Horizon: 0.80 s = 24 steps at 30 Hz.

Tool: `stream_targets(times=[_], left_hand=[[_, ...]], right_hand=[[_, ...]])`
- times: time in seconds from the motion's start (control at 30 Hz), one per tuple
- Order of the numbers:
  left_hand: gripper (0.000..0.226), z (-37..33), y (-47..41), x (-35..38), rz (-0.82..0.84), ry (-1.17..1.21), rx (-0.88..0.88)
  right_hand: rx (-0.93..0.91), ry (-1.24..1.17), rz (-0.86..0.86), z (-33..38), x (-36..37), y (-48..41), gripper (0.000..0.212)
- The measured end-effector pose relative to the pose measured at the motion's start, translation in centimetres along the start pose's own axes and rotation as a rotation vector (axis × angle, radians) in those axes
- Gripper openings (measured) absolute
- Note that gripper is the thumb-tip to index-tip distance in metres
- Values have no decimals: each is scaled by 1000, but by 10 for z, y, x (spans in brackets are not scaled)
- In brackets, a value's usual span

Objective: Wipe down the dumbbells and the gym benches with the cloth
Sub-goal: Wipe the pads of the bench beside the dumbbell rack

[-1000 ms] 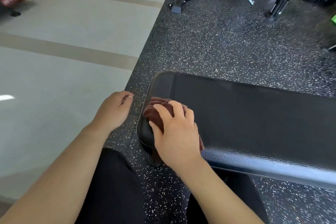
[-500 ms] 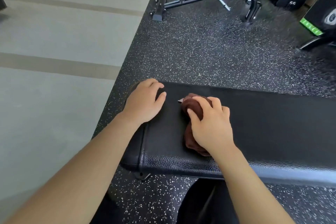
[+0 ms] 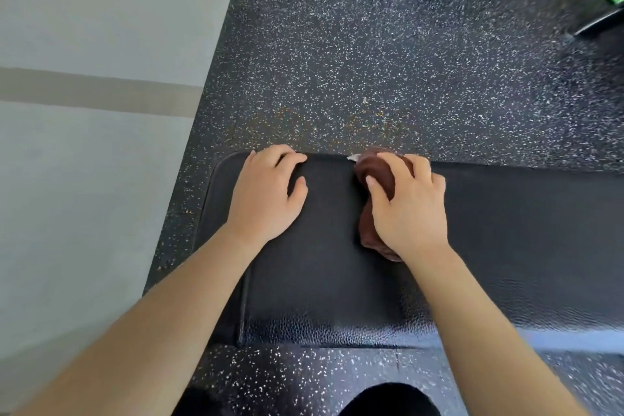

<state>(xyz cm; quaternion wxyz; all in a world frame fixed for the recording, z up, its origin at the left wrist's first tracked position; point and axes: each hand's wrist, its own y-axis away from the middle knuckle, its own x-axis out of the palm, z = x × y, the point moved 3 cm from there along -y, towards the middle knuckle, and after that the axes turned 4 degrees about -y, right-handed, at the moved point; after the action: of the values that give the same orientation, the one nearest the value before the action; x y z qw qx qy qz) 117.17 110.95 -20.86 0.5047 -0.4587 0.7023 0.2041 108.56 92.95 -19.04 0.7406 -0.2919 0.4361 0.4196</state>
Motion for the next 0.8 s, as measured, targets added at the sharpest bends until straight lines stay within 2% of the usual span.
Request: stream_targets(times=[0.17,0.23,0.4,0.5,0.6,0.7,0.8], left_hand=[[33,-10,-3,-4,65,-4,-50],[33,-12,-2,-6,91,-12,-42],[41,-8,-7,-11,242,-87,-49],[47,17,-12,-26,305,-108,-146],[49,30,-11,-34,410,-132,-137],[48,24,-23,-37,485,-140,-80],[47,6,-37,-29,550,-153,-20]], right_hand=[[245,12,-14,-33,-27,-11,43],[219,19,40,-20,-22,-18,44],[-2,-9,273,38,11,-40,44],[-50,-7,469,70,33,-69,42],[-80,19,608,79,39,-83,41],[-81,43,660,75,34,-82,41],[-33,97,633,48,23,-82,42]])
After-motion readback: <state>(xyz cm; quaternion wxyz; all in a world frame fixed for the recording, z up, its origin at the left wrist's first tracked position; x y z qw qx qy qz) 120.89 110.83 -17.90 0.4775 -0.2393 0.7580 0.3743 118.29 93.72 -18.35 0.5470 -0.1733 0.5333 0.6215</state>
